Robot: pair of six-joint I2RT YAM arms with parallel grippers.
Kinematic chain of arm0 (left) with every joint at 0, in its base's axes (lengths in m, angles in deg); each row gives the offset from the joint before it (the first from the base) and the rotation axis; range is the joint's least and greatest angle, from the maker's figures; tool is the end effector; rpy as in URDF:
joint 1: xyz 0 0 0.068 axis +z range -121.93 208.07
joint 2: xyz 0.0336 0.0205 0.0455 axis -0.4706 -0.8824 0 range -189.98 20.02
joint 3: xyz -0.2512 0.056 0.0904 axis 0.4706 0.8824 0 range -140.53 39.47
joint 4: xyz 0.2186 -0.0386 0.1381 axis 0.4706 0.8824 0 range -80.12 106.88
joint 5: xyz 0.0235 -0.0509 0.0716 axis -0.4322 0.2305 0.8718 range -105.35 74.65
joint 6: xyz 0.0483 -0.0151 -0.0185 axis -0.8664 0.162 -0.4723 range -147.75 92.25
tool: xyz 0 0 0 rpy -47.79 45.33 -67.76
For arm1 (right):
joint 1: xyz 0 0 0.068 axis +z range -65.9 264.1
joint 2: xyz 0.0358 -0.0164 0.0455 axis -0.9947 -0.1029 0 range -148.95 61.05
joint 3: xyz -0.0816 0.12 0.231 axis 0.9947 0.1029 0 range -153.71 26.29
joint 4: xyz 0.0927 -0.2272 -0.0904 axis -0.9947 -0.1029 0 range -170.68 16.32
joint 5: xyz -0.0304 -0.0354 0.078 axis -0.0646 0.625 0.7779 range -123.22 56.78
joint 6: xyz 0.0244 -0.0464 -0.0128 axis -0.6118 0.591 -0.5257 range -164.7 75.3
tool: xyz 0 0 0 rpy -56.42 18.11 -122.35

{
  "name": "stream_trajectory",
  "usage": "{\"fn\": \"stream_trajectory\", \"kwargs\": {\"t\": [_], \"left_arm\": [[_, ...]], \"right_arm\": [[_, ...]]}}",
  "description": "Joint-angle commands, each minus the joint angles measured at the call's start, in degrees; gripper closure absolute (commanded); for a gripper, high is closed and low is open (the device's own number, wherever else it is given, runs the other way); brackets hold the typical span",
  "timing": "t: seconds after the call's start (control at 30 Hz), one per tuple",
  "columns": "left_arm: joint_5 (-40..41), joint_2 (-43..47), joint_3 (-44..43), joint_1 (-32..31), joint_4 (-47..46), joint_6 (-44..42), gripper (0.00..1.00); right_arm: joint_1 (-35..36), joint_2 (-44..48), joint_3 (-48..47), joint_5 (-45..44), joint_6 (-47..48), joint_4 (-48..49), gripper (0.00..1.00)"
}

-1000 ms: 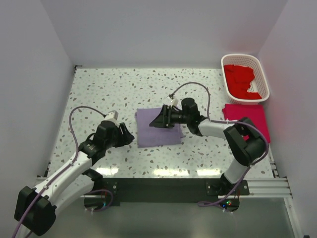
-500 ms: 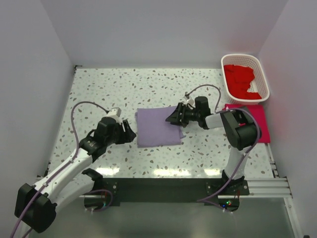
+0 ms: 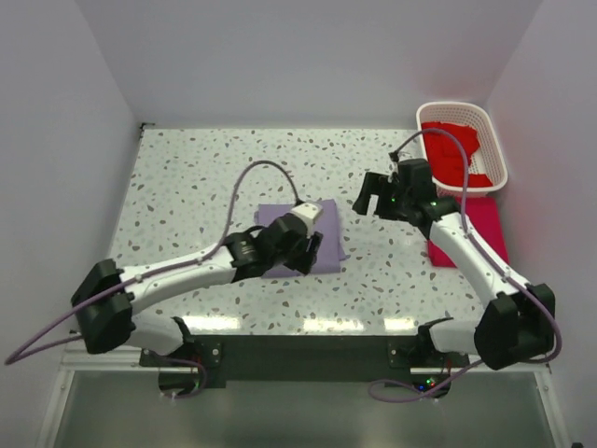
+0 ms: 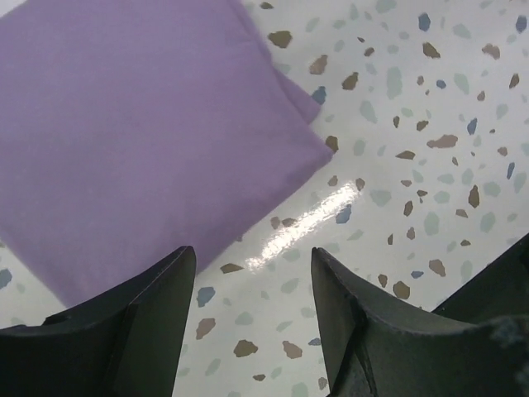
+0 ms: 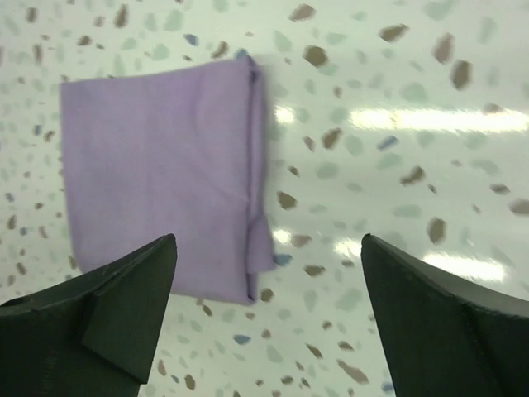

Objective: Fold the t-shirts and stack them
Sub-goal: Fold the tshirt, then neatly place the folded tshirt to the corner

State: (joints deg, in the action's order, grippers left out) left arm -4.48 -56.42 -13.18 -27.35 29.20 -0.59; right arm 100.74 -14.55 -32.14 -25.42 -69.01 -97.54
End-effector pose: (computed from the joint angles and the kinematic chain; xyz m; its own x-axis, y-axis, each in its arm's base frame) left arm 0.1679 -0.2317 0.2517 -0.6785 0.1945 -0.7084 0.4728 0.8537 -0.2185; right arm 0.2751 0.0873 0.2825 -0.7303 0.2073 -0.6510 -0.0891 0.9158 0.3917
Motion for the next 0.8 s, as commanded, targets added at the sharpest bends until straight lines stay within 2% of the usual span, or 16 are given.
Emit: {"fn": "stream_trajectory", "kwargs": {"t": [0.0,0.13,0.23,0.37,0.77], "left_arm": [[8.98,-9.48,-11.65,-7.23,1.42,-9.83,0.37],[14.95,-21.71,-21.70,-14.44,5.90,-15.20,0.43],[16.63,-28.04,-26.19,-16.03,6.88,-17.66,0.50],[16.81,-32.62,-27.51,-16.04,6.09,-19.59,0.51],[19.10,-38.43,-25.32,-15.86,1.96,-20.39,0.53]], "right_arm": [[-0.03,3.78,-0.81,-13.76,2.69,-16.39,0.01],[-0.47,8.08,2.17,-16.49,2.17,-18.77,0.01],[-0.65,9.93,3.76,-17.55,1.82,-19.38,0.01],[-1.26,10.55,5.08,-17.55,1.47,-19.74,0.01],[-1.70,8.88,8.16,-11.93,0.32,-15.78,0.01]]}}
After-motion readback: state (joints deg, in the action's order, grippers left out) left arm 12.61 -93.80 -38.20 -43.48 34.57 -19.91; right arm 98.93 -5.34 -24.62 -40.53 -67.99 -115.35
